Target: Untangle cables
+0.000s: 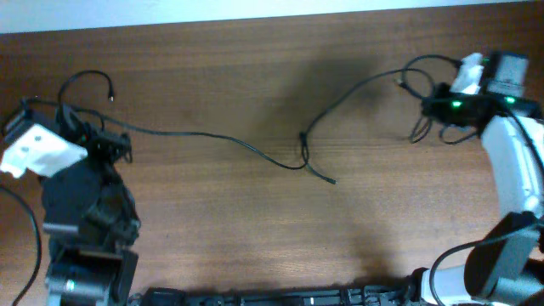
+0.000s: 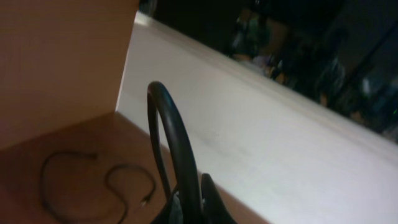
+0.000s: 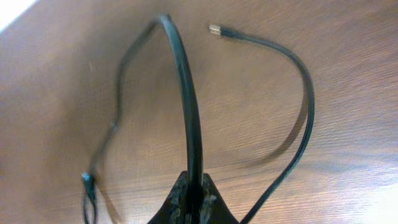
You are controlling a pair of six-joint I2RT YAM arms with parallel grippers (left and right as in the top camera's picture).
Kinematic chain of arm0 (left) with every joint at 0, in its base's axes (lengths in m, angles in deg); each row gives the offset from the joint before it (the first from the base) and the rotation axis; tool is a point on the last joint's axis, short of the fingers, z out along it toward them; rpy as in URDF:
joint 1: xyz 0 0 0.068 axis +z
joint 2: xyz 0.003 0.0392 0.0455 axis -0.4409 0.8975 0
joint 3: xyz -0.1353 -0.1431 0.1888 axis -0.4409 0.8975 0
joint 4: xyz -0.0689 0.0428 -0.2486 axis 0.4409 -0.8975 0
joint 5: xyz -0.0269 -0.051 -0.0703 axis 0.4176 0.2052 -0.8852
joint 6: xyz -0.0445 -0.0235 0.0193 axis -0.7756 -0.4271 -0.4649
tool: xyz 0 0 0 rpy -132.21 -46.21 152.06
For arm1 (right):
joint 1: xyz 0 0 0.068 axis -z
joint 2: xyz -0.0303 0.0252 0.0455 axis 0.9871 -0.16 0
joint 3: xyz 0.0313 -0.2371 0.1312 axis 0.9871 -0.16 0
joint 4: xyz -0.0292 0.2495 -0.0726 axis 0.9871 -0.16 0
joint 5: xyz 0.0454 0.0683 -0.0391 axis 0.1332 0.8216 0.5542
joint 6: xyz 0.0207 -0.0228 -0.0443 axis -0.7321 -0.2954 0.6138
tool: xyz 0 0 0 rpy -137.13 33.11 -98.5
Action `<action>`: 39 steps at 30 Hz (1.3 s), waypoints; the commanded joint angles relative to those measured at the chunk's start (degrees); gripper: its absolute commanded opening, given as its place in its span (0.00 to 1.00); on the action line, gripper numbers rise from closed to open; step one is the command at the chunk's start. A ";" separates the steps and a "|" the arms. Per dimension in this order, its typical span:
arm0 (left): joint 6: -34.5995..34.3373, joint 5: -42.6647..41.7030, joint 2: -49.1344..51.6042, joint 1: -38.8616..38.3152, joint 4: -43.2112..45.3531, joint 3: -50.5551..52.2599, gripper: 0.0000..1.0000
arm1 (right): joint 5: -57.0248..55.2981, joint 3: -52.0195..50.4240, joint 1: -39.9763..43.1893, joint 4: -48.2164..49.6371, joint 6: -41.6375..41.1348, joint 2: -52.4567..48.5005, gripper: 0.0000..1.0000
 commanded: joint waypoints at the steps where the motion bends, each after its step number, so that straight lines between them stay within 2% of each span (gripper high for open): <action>1: 10.03 -0.02 6.16 2.23 13.03 -0.66 0.00 | -9.18 0.02 -6.23 -2.32 -0.28 -3.34 0.04; 3: 15.39 -0.04 10.45 4.74 23.58 -0.66 0.00 | -14.34 0.02 -8.66 -4.22 -0.42 -5.73 0.04; 5: 16.11 -0.66 14.49 7.02 31.15 -0.66 0.00 | -16.41 0.02 -9.77 -5.66 -0.52 -8.61 0.04; 9: 16.22 -13.79 24.57 10.69 42.32 -0.98 0.00 | -16.37 -0.83 -9.94 -7.04 -0.50 -15.37 0.04; 12: 18.80 -16.92 31.63 13.31 45.38 -6.97 0.00 | -16.52 -2.21 -9.92 -7.32 -0.50 -17.94 0.04; 15: 22.84 -17.81 37.05 14.32 35.34 -21.94 0.00 | -18.78 -2.99 -9.73 -7.45 -0.94 -18.25 0.04; 18: 27.85 -17.59 39.76 14.49 26.27 -36.68 0.00 | -25.75 -2.99 -8.24 -8.24 -6.97 -18.25 0.04; 22: 27.41 -17.62 40.02 15.89 14.91 -48.54 0.00 | -27.58 -2.99 -2.84 -8.20 -9.94 -18.25 0.04; 24: 25.31 -17.59 40.02 16.68 10.40 -49.57 0.00 | -27.56 -2.99 0.39 -8.24 -9.94 -18.25 0.04; 27: 12.46 -17.64 40.35 20.81 -0.46 -49.55 0.00 | -27.54 -2.99 7.65 -8.76 -9.92 -18.25 0.04; 30: 3.39 -19.30 41.51 24.24 -9.18 -49.55 0.00 | -25.14 -2.97 12.72 -9.70 -9.92 -18.25 0.04; 32: 3.34 -23.28 42.75 25.03 -12.35 -49.55 0.00 | -21.03 -2.97 14.80 -9.51 -9.92 -18.25 0.04; 35: 4.00 -29.64 45.88 25.24 -13.57 -49.55 0.00 | -20.83 -2.97 15.06 -9.51 -9.90 -18.25 0.04; 37: 11.45 -41.27 48.74 25.22 -11.21 -49.55 0.00 | -20.87 -2.97 14.45 -9.46 -9.90 -18.25 0.04; 39: 16.83 -46.93 50.88 25.05 -9.25 -49.55 0.00 | -20.85 -2.97 13.73 -9.38 -9.90 -18.25 0.04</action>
